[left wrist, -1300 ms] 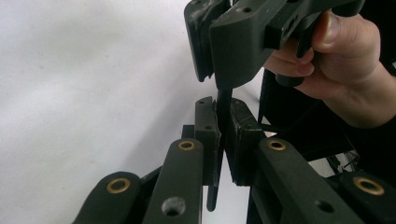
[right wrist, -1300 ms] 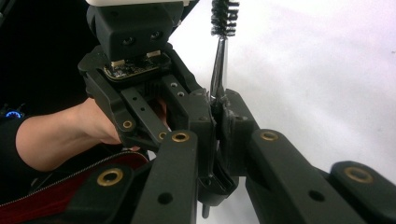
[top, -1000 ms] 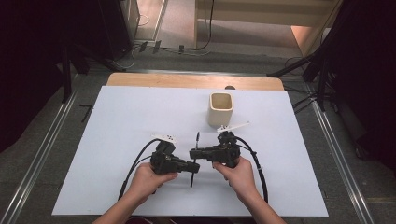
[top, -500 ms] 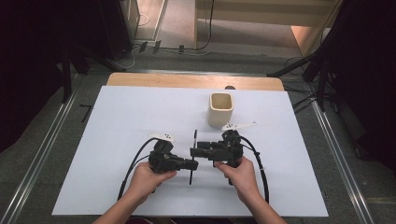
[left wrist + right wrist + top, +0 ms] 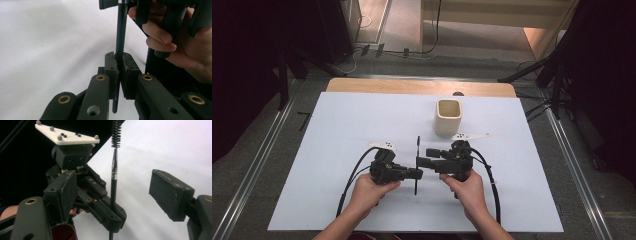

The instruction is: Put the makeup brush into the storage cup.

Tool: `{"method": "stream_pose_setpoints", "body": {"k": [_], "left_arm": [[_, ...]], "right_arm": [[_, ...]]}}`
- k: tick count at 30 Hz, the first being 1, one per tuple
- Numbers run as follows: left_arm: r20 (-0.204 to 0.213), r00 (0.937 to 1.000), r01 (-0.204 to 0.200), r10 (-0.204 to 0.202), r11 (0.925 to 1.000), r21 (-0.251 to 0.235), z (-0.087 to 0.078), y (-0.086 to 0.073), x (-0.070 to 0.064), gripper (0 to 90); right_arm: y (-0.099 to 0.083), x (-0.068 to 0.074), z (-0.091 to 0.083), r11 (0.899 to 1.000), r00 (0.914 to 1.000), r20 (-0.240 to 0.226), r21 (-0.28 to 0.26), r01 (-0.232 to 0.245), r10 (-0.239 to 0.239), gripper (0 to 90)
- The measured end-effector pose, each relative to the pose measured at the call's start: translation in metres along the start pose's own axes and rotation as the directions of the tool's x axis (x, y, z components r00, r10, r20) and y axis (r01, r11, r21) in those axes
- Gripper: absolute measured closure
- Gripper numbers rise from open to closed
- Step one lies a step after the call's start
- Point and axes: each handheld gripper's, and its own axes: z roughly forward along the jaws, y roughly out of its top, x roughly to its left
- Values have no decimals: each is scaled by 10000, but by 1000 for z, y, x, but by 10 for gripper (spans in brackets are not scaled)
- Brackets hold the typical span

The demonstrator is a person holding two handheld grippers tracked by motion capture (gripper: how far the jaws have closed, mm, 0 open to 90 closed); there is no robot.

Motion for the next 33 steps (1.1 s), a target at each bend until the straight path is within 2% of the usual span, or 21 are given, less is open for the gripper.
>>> {"method": "stream_pose_setpoints", "body": {"k": [6, 11, 15, 19, 22, 27, 31, 33], "left_arm": [[-12, 10000, 82, -82, 9999, -76, 1, -1, 0, 851], [-36, 9998, 179, -179, 9996, -207, 2, -1, 0, 851], [-85, 9995, 307, -309, 9992, -273, 2, -2, 1, 851], [-8, 9992, 407, -408, 9987, -308, 3, -3, 3, 850], [21, 9991, 420, -419, 9985, -353, 3, -3, 3, 850], [129, 9989, 459, -455, 9982, -389, 4, -3, 3, 850], [191, 9985, 512, -504, 9977, -440, 3, -3, 3, 850], [211, 9983, 545, -536, 9975, -444, 3, -3, 3, 850]], "right_arm": [[-4, 1, 7, 9997, 9981, 560, 42, -259, 256, 285], [-5, 3, 12, 9999, 9971, 758, -82, -114, 120, 336], [-7, 3, 17, 9998, 9964, 829, -25, -180, 181, 389], [-7, 4, 19, 9996, 9970, 719, -87, -265, 271, 495], [-7, 5, 20, 9997, 9975, 701, -248, -77, 94, 544], [-7, 5, 23, 9997, 9979, 603, -104, -243, 249, 652], [-8, 6, 26, 10000, 9986, 521, -40, -70, 72, 707], [-8, 6, 27, 9999, 9987, 483, 12, -154, 154, 747]]}}
